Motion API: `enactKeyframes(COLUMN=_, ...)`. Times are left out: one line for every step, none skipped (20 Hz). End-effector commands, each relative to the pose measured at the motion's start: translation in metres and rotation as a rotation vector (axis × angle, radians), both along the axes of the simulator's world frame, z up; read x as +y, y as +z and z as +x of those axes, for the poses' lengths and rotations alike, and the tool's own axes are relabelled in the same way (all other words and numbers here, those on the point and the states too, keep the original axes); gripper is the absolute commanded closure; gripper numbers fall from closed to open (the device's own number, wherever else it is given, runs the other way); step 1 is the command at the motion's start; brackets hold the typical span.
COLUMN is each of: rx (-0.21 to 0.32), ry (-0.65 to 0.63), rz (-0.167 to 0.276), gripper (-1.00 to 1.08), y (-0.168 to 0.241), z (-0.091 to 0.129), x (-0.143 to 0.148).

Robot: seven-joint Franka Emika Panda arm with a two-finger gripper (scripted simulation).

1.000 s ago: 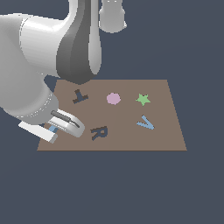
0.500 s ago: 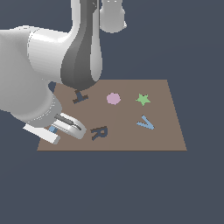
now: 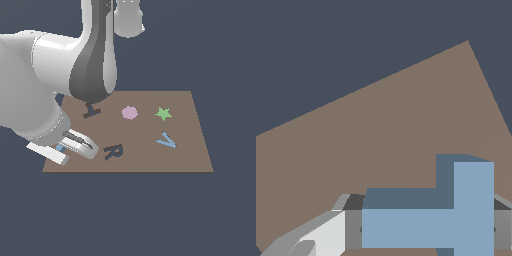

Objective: Insert a designated object into the corresponding slot on a board.

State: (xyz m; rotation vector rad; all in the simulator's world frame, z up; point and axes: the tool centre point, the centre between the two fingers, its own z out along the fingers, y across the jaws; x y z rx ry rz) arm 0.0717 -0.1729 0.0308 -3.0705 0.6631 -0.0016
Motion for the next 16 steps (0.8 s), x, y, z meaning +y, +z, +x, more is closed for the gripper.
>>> enactKeyframes(rx=0.0, ry=0.0, rz=0.0, gripper=1.08, y=-0.0002, z=0.0, x=0.0)
enactKeyframes(rx=0.0, ry=0.0, rz=0.0, gripper=1.08, y=0.0004, z=0.0, x=0.0)
enactKeyframes(rx=0.0, ry=0.0, rz=0.0, gripper=1.08, y=0.0023, z=0.0, x=-0.0001)
enactKeyframes(rx=0.001, ry=0.0, rz=0.0, gripper=1.08, y=0.0036, z=0.0, x=-0.0001)
enactKeyframes(rx=0.001, ry=0.0, rz=0.0, gripper=1.08, y=0.0043, z=0.0, x=-0.0001)
enactKeyframes(rx=0.002, ry=0.0, rz=0.0, gripper=1.08, y=0.0023, z=-0.0003, x=0.0)
enactKeyframes(rx=0.002, ry=0.001, rz=0.0, gripper=1.08, y=0.0024, z=-0.0003, x=0.0)
enactKeyframes(rx=0.002, ry=0.003, rz=0.0, gripper=1.08, y=0.0024, z=-0.0003, x=0.0002)
enactKeyframes(rx=0.002, ry=0.007, rz=0.0, gripper=1.08, y=0.0024, z=-0.0003, x=0.0005)
enactKeyframes(rx=0.002, ry=0.013, rz=0.0, gripper=1.08, y=0.0024, z=-0.0003, x=0.001)
enactKeyframes(rx=0.002, ry=0.02, rz=0.0, gripper=1.08, y=0.0025, z=-0.0004, x=0.0015)
enactKeyframes(rx=0.002, ry=0.029, rz=0.0, gripper=1.08, y=0.0025, z=-0.0004, x=0.0022)
enactKeyframes(rx=0.002, ry=0.04, rz=0.0, gripper=1.08, y=0.0025, z=-0.0005, x=0.003)
enactKeyframes(rx=0.002, ry=0.052, rz=0.0, gripper=1.08, y=0.0026, z=-0.0005, x=0.004)
enactKeyframes(rx=0.002, ry=0.066, rz=0.0, gripper=1.08, y=0.0026, z=-0.0006, x=0.005)
enactKeyframes(rx=0.002, ry=0.082, rz=0.0, gripper=1.08, y=0.0027, z=-0.0008, x=0.0062)
